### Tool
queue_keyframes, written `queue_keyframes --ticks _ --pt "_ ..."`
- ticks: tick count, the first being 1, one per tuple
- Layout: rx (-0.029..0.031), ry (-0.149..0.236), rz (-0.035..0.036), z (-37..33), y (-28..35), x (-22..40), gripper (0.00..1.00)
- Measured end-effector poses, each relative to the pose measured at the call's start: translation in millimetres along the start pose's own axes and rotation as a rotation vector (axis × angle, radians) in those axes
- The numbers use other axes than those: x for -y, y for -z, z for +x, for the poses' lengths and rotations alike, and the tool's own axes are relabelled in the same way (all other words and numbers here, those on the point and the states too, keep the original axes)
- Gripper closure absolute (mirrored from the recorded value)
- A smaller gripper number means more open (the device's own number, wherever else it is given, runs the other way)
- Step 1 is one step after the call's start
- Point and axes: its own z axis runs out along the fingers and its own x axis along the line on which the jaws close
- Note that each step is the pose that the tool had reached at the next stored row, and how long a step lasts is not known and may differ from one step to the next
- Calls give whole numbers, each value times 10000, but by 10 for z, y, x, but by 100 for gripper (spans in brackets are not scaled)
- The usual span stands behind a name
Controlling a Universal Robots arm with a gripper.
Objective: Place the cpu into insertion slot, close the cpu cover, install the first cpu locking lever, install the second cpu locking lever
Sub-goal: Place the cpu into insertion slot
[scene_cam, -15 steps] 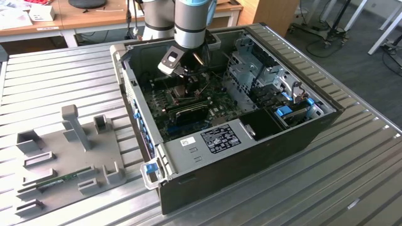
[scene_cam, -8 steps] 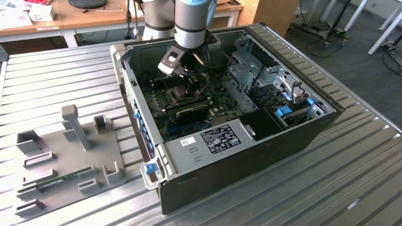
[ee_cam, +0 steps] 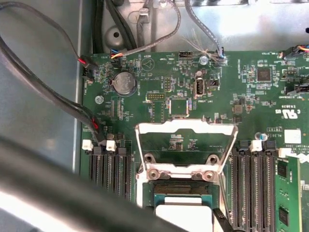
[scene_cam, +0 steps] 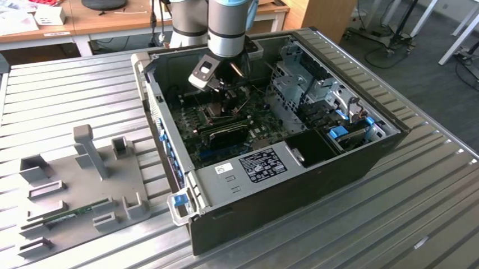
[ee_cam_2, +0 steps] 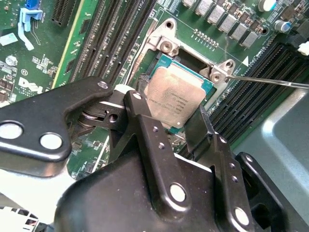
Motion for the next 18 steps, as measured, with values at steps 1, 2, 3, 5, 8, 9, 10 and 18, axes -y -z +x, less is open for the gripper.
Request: queue_keyframes --ticks 1,2,3,5,8,9,10,18 --pt "-13 10 -17 0 0 0 46" --pt "-33 20 -33 0 -1 0 46" --pt "-40 23 -38 0 -2 0 46" --pt "-41 24 -38 0 -2 0 46" --pt "-41 24 -38 0 -2 0 46" --pt "-41 24 -38 0 -3 0 46" --pt "-41 24 -38 0 -3 0 46" --pt "-41 25 -38 0 -20 -5 46"
